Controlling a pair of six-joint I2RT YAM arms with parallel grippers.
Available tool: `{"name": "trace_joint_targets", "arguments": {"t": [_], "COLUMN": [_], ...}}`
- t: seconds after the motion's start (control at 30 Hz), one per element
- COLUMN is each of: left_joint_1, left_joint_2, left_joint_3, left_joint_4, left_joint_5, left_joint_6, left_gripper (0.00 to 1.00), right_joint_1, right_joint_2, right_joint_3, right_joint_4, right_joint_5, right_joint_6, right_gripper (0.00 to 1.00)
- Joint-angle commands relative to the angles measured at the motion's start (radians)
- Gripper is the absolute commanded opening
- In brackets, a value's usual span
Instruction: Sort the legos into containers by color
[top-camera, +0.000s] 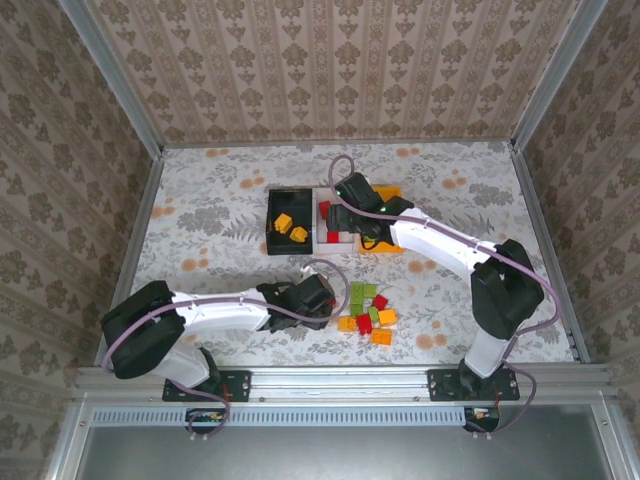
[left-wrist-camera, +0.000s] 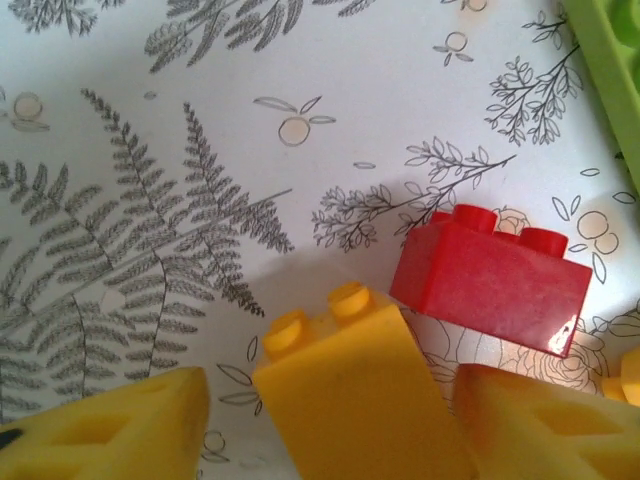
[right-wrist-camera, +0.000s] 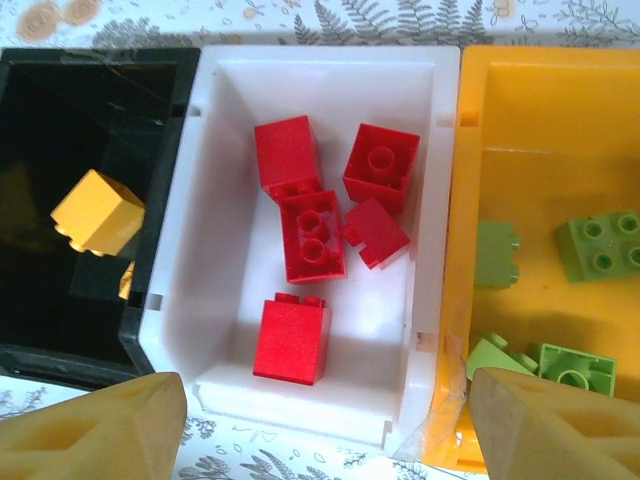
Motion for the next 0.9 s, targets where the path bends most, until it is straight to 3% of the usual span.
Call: {"name": "trace_joint_targets", "arguments": {"t": [0.0,0.37,0.57,0.73,0.87], "left_joint_1": [0.013,0.026,0.061,0.185,0.334], "left_joint_2": [0.010,0.014,-0.145,-0.309,-0.285], "left_joint_3": [-0.010,0.001,0.011,0.083,0.192], "left_joint_4": [0.025,-0.003,-0.074,-0.146,-0.138], "left_joint_5": [0.000,0.020,0.002,0.008,0.052], "left_joint_6": [0.014,0.003,-0.001,0.052,0.126], "left_gripper": [0.57,0.30,0.24,0.24,0.25], "right_joint_1": [-0.005,-0.018,-0.022,-0.025,-0.027], "right_joint_2": [-0.040,-0.077,-0.130,-0.202,-0.252], "right_joint_3": [-0.016,-0.055,-0.093,-0.168,-0.240], "right_joint_4": [0.017,0.022,0.029,0.044,0.061], "right_joint_5": [0.004,0.008,0.015,0.019,0.013], "right_joint_6": [0.009,0.017,0.030,0.056,0.088], "right_gripper": [0.76,0.76,0.76,0.76,0.76]}}
